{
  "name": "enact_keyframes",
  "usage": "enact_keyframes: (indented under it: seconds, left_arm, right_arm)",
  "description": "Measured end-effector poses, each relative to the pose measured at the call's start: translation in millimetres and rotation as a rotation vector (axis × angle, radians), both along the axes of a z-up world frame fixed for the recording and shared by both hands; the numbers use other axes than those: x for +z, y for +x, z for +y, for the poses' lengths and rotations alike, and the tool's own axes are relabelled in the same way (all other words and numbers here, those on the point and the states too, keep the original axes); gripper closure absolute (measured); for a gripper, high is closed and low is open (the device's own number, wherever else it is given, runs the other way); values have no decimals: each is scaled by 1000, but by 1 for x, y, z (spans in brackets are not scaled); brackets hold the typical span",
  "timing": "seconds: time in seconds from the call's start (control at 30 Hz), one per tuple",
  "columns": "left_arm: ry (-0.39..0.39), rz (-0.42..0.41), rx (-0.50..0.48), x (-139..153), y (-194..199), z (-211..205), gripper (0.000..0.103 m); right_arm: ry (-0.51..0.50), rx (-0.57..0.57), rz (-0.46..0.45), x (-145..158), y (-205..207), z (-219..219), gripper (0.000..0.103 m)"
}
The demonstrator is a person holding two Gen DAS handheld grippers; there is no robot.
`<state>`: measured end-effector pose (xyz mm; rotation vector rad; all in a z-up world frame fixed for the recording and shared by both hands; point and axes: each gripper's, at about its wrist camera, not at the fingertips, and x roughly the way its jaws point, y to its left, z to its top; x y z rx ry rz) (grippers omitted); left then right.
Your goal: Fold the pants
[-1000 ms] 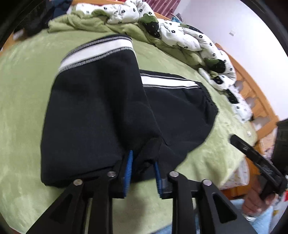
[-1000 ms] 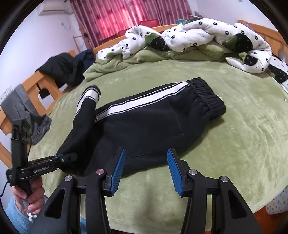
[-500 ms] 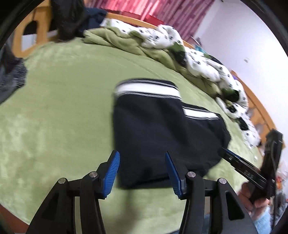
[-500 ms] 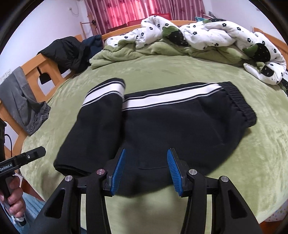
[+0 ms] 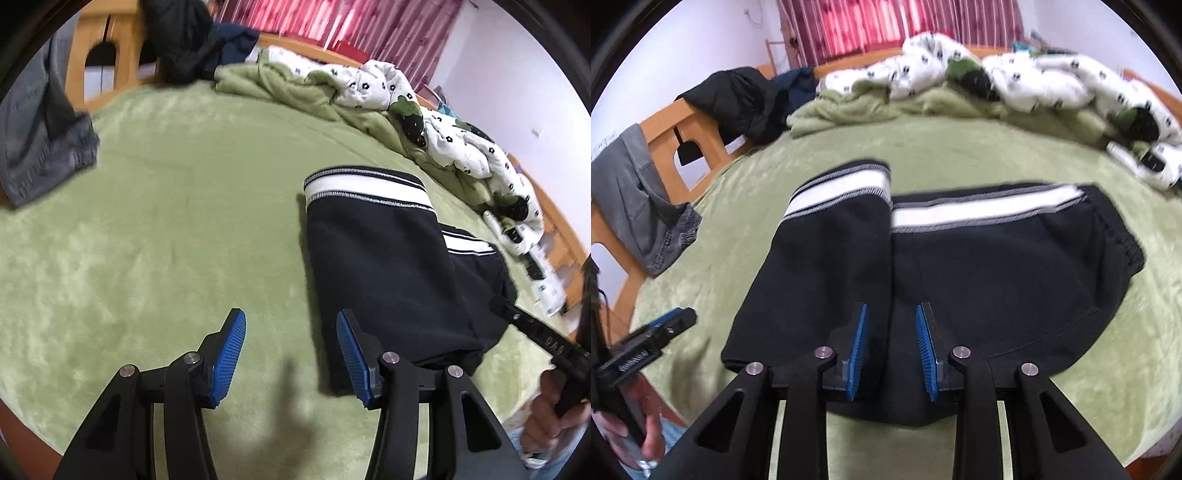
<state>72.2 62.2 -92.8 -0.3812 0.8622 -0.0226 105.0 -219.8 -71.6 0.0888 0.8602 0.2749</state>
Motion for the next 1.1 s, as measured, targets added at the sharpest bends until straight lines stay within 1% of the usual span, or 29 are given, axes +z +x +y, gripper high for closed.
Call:
enact_keyframes:
  seconds: [0.07,0.17,0.23,0.27,0.3,0.33,0.4,0.53,0.63,0.73,0.77,0.8,0.87,0.93,1.1]
  left_arm:
    - [-21,20,21,-2,2,8,55]
    - [-9,17,42,-3,2,15,53]
    - [-14,19,55,-3,1,18,53]
    - [-24,24,54,-4,2,19,53]
    - [-36,30,52,-5,2,20,53]
    - [-43,36,51,-5,2,21,53]
    - [-53,42,50,-7,3,21,53]
    - [-59,44,30,-6,3,19,53]
    - [-54,42,11,-4,4,13,53]
    - [-52,46,1,-5,4,9,53]
    - [-52,51,-3,-6,4,8,53]
    - [-50,57,-7,-7,5,8,53]
    - [-48,61,-13,-7,6,6,53]
    - [-42,60,-18,-6,6,3,53]
    - [-28,59,-26,-3,7,-4,53]
  right_arm:
    - [12,4,4,-1,1,2,75]
    - [23,-7,8,-4,1,4,75]
    - [45,3,31,-9,3,6,69]
    - [59,12,47,-12,5,8,68]
    - [70,17,60,-15,5,10,64]
    - [75,19,69,-18,6,12,58]
    - [76,14,88,-27,8,16,53]
    - [74,12,135,-47,13,25,53]
    - [68,1,134,-56,14,31,51]
    - [84,-25,118,-57,13,33,51]
    - [92,-31,117,-57,13,33,53]
    - [102,-37,110,-56,12,33,59]
    - [108,-41,101,-54,12,33,62]
    - [114,-33,92,-52,10,33,68]
    - [129,-16,89,-50,8,30,69]
